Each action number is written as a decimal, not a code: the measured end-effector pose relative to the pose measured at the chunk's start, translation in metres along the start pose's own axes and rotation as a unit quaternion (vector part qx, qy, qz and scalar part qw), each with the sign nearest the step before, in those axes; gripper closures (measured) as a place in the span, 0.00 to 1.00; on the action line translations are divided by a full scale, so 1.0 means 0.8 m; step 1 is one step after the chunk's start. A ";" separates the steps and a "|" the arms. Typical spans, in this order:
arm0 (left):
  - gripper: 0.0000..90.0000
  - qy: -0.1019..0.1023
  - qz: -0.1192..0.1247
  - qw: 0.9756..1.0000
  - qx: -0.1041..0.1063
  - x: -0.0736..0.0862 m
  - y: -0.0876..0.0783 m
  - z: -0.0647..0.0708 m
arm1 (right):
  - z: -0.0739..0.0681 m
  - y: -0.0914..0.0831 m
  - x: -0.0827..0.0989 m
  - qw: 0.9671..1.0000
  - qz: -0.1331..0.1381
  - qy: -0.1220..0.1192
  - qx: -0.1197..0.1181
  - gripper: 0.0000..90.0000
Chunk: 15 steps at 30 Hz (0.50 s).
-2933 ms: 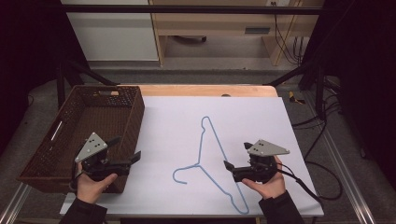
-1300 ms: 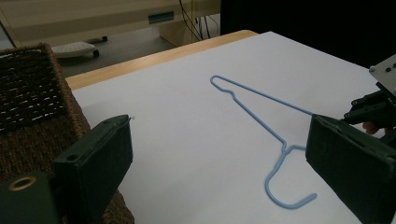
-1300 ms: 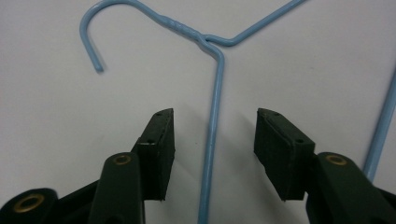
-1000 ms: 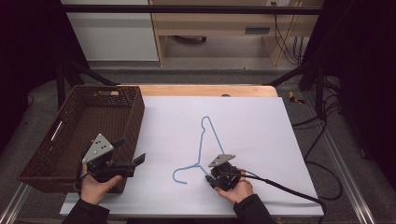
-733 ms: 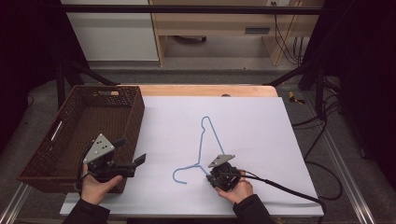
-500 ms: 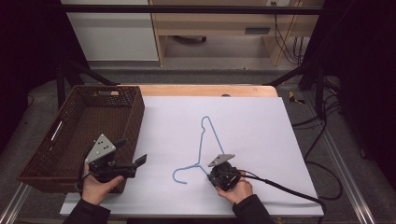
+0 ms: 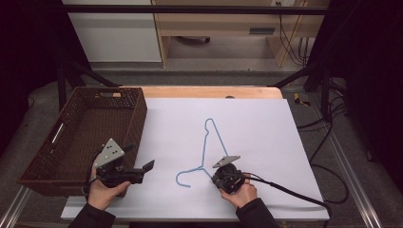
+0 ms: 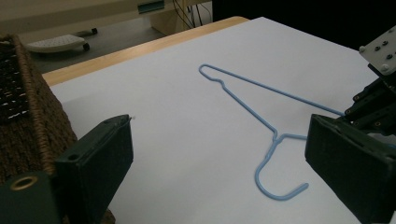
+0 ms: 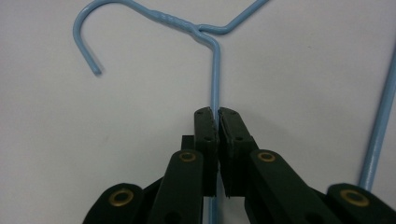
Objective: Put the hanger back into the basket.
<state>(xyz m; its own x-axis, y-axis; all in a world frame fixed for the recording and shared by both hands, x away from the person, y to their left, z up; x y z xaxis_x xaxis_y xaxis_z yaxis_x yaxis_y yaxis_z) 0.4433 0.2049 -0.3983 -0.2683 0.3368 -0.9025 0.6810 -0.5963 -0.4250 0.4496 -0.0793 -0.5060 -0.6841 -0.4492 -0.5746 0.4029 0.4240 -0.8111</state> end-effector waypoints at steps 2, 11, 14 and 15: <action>0.08 0.004 -0.004 1.000 0.003 0.001 0.003 0.004 | 0.000 -0.001 0.000 1.000 -0.002 0.004 0.000 0.97; 0.08 0.018 -0.022 0.999 0.022 0.007 0.017 0.022 | 0.004 -0.013 -0.004 1.000 0.011 -0.005 -0.008 0.97; 0.08 0.020 -0.027 0.999 0.028 0.009 0.022 0.027 | 0.003 -0.017 -0.006 1.000 0.012 0.002 -0.011 0.97; 0.08 0.020 -0.029 0.999 0.030 0.010 0.023 0.028 | 0.004 -0.018 -0.007 1.000 0.017 0.001 -0.012 0.97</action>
<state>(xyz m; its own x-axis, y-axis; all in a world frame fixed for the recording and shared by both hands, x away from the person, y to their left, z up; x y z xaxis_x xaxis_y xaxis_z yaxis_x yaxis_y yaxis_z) 0.4385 0.1799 -0.4150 -0.2772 0.4008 -0.8732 0.6222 -0.6177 -0.4811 0.4492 -0.0854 -0.4916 -0.6707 -0.4332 -0.6021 0.4115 0.4582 -0.7879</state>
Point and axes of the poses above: each handheld gripper's, and its own axes: y roughly forward along the jaws, x roughly out of its underside, z roughly to its right, the point moved 5 cm from there along y, roughly forward along the jaws, and after that the axes turned 4 degrees about y, right-handed, at the moved point
